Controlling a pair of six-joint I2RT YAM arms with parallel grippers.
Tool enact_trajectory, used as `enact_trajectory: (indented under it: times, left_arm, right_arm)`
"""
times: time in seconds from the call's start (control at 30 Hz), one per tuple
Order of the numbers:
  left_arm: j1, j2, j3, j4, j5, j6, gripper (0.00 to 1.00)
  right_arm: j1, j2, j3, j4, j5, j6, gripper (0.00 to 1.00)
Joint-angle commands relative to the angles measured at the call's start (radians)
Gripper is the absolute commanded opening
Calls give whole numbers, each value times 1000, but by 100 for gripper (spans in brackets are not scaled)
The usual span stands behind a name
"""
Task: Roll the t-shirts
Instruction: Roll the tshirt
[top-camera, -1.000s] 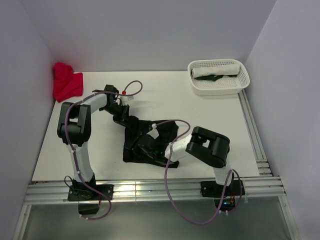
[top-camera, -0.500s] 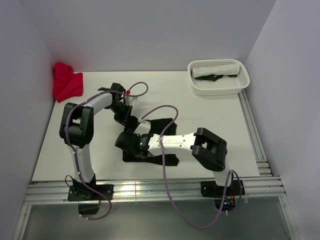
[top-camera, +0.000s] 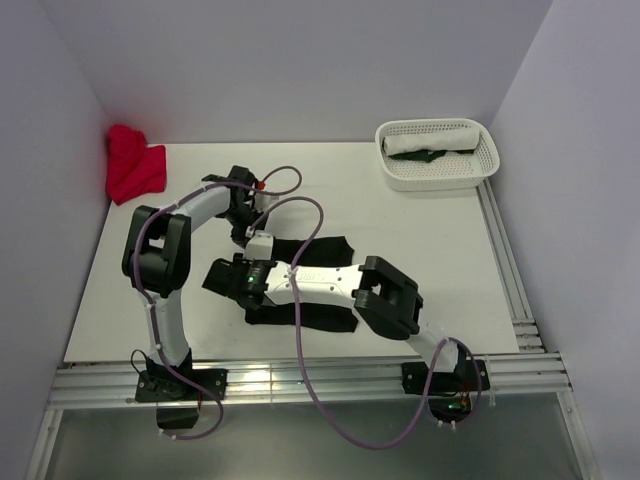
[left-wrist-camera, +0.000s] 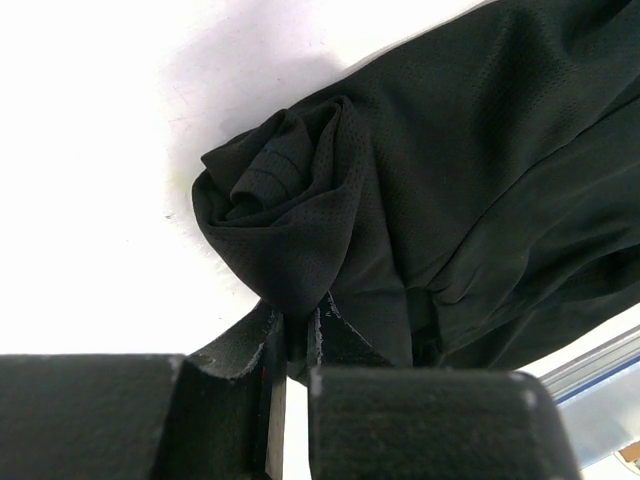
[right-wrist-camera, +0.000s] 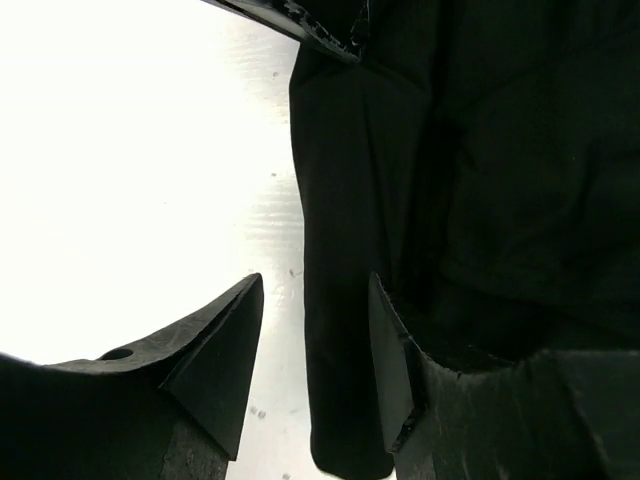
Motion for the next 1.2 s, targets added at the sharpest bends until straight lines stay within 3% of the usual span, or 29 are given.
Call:
enact_trajectory:
  times: [0.0,0.27,0.47,0.57,0.67,0.7,0.8,0.9,1.1,1.17]
  left_arm:
    - [-17,-22,27,-24,-26,-15,0]
    - [-23,-2,43,-32,-32,-27,0]
    - [-24,12,57,-36,-23,-26,2]
    - [-24,12,76,-44,-3,-18,16]
    - [-20,-1,103,-48,18,-3,40]
    - [-18,-5,112,-54,28,2,50]
    - [6,-22,155,-67,99,19,65]
    - [48,-34,208,-96,174,36,72]
    - [156,-38,238,-154,328,109,76]
    - [184,-25,201,-168,411,158,76]
  right_arm:
    - [-6,54,98,-83,66,-47,54]
    - [-17,112,129,-87,29,-57,52]
    - [-20,115,59,-77,1,-15,33]
    - [-24,71,-48,-3,-23,12,28]
    - [-32,0,-190,110,-39,40,28]
    - [-38,-39,-231,188,-58,46,27]
    - [-59,-124,-405,380,-118,75,23]
    - [-79,-202,-600,631,-176,107,22]
    - [-148,-244,-949,1214,-380,207,22]
    - [-165,-224,-1007,1313,-426,245,21]
